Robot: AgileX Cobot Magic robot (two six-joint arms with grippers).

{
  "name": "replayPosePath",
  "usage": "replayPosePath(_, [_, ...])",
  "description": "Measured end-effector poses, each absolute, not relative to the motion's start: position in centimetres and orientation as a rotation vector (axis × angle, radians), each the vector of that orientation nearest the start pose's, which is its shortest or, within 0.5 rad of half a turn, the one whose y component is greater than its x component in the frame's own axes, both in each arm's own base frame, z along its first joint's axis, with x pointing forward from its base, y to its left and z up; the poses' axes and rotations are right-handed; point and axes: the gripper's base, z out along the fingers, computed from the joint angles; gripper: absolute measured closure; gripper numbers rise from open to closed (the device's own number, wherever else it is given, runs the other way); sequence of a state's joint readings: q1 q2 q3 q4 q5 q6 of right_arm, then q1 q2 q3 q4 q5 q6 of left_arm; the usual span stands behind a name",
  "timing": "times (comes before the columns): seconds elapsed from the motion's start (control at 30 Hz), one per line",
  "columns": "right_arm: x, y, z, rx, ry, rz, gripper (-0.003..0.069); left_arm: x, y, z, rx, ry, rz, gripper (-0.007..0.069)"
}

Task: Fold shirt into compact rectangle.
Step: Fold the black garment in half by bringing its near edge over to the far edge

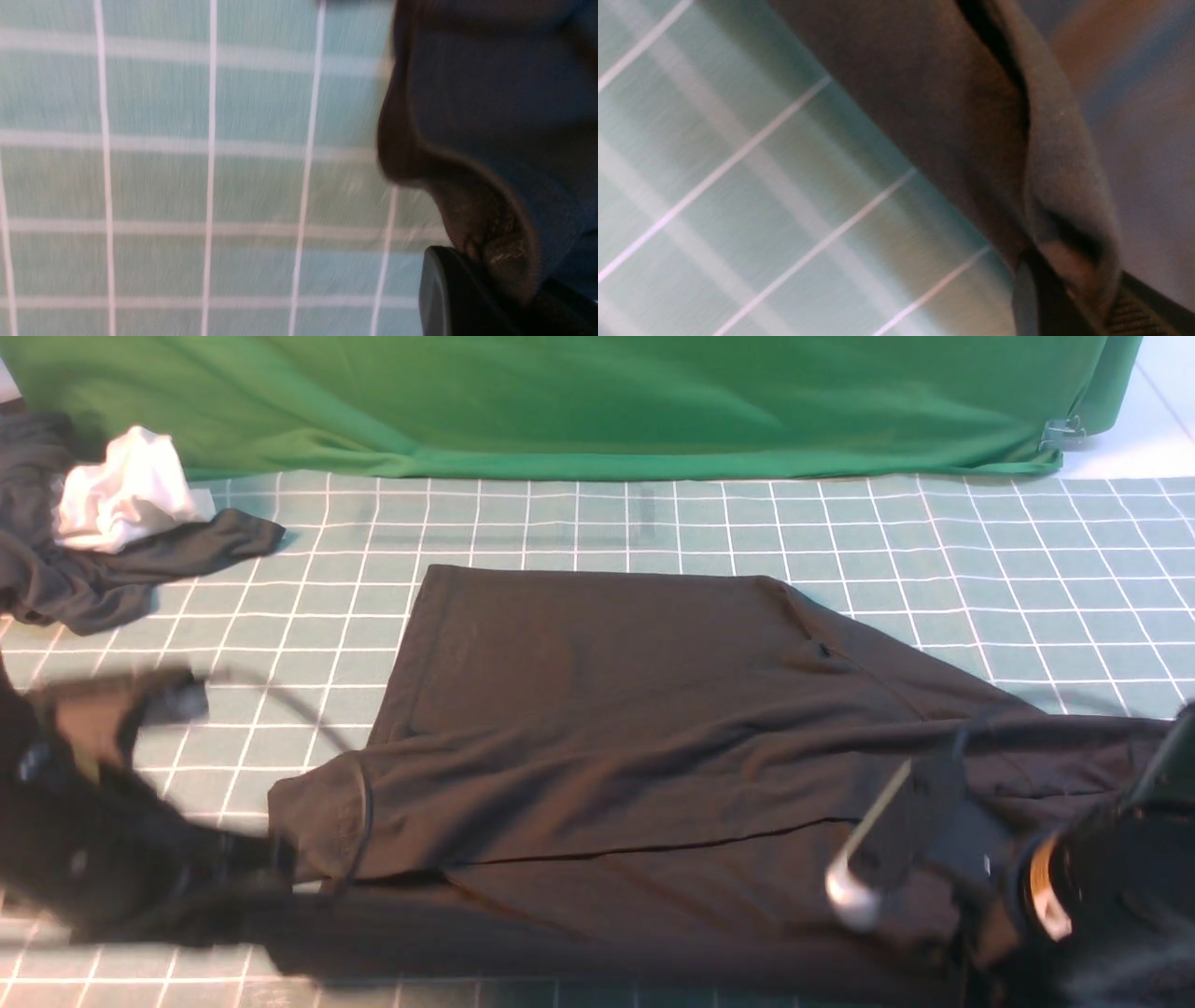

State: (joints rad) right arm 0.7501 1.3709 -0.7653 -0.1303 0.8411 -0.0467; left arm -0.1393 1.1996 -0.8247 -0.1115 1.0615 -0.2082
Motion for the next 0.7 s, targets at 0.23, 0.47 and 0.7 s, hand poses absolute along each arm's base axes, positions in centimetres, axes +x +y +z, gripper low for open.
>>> replayPosePath(0.23, [22.4, 14.1, 23.7, -0.995, 2.588, -0.059, 0.0607, 23.8, -4.1, 28.1, -0.206, 2.812, -0.222, 0.0608])
replayPosePath(0.47, [28.6, 13.1, 23.7, -0.797, 2.558, -0.061, 0.0607, 30.0, -4.7, 27.9, -0.203, 2.678, -0.217, 0.0608])
replayPosePath(0.7, [33.6, 13.1, 21.6, -0.727, 2.532, -0.061, 0.0607, 35.7, -5.0, 26.5, -0.147, 2.633, -0.133, 0.0608])
